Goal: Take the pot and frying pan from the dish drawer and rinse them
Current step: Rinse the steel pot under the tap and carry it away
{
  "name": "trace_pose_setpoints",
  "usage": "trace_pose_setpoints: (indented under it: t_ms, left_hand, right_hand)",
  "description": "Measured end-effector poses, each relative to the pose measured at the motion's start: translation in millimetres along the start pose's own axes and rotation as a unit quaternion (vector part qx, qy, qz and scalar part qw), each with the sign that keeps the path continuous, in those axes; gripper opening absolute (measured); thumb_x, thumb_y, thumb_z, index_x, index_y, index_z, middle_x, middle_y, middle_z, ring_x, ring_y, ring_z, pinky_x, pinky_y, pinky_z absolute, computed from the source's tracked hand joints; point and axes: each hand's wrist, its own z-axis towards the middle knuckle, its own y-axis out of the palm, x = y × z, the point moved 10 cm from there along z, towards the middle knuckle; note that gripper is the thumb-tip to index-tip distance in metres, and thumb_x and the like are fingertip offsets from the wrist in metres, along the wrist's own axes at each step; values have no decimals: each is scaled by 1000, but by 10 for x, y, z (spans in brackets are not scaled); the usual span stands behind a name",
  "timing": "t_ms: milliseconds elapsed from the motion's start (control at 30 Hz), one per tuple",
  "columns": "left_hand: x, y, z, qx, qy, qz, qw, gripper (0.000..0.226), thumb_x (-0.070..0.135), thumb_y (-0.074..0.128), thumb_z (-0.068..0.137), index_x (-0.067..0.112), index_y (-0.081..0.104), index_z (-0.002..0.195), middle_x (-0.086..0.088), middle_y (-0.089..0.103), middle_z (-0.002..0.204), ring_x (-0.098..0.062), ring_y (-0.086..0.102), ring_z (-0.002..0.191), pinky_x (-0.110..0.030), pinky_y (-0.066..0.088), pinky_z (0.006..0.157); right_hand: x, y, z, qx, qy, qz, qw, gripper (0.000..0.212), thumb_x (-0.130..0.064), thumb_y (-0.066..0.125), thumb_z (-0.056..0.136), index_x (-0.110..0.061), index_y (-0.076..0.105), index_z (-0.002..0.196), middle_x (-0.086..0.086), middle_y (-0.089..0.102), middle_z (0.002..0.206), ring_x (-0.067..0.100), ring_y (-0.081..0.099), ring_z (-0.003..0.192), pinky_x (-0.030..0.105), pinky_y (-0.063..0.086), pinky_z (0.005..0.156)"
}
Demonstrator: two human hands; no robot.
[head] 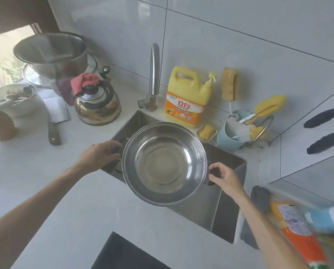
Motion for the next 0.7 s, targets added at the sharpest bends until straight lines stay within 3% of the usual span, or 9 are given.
trace_pose_setpoints:
  t_ms: [67,167,300,400,433,500,533,600,700]
  left_hand:
    - [34,258,287,-24,9,17,1000,20,45,64,82,46,58,101,15,56,74,-22,59,81,-34,44,74]
    - [-40,613,637,-47,18,10,999,17,70,53,74,62,50,89,22,54,72,-9,56,74,-33,44,72]
    - [-360,1122,1082,-89,13,120,989,32,59,52,84,44,53,113,15,57,78,-16,57,82,-32,40,69]
    - [-633,1536,1377,-137,17,197,971,30,56,49,88,41,50,114,14,59,87,-19,61,88,-30,37,68]
    - [-720,1647,1435,-152,13,201,968,29,56,49,88,41,50,113,14,61,89,-19,62,89,-29,37,67]
    - [-844,1811,1536,-173,13,200,964,28,56,51,87,41,50,110,12,62,90,-19,63,87,-29,37,67]
    - [-899,1876,1586,-186,8,202,962,28,56,52,87,42,51,110,12,62,90,-19,61,84,-29,37,67]
    - [-1009,1974,1659,-210,-4,199,957,29,55,54,86,44,52,112,13,61,90,-16,56,81,-29,39,69]
    - [-1128,2099,1720,-230,-11,195,953,30,53,56,86,43,53,114,11,65,95,-17,60,84,-30,44,71]
  right_hand:
    - [324,-25,196,8,24,14,1000,22,-4,68,80,-24,63,84,-13,68,84,7,60,72,5,42,69]
    - [808,30,491,19,65,45,997,21,-3,69,80,-23,64,86,-5,69,88,9,65,68,10,47,68]
    - [1301,388,770,1,98,40,994,18,-3,69,81,-19,64,88,-8,68,89,-10,63,68,3,44,69]
    - [1642,697,913,-11,115,25,993,20,-16,73,78,-31,63,84,4,71,91,17,69,81,32,55,80]
    - [1800,802,949,-26,131,25,991,20,-28,77,73,-35,62,83,6,71,91,26,70,81,43,56,81]
    - [2200,969,1035,-47,149,27,987,38,-54,79,60,-35,63,87,4,71,90,29,70,80,51,55,81]
    - [2230,1018,1052,-49,155,26,986,36,-54,79,61,-35,63,87,3,72,90,26,71,81,49,55,82]
    - [2172,1054,1074,-34,165,13,986,20,-28,77,74,-37,62,84,2,72,92,19,71,80,36,56,83]
    - [2190,1117,1138,-22,178,1,984,29,-12,72,80,-39,62,81,2,72,92,15,71,76,24,54,77]
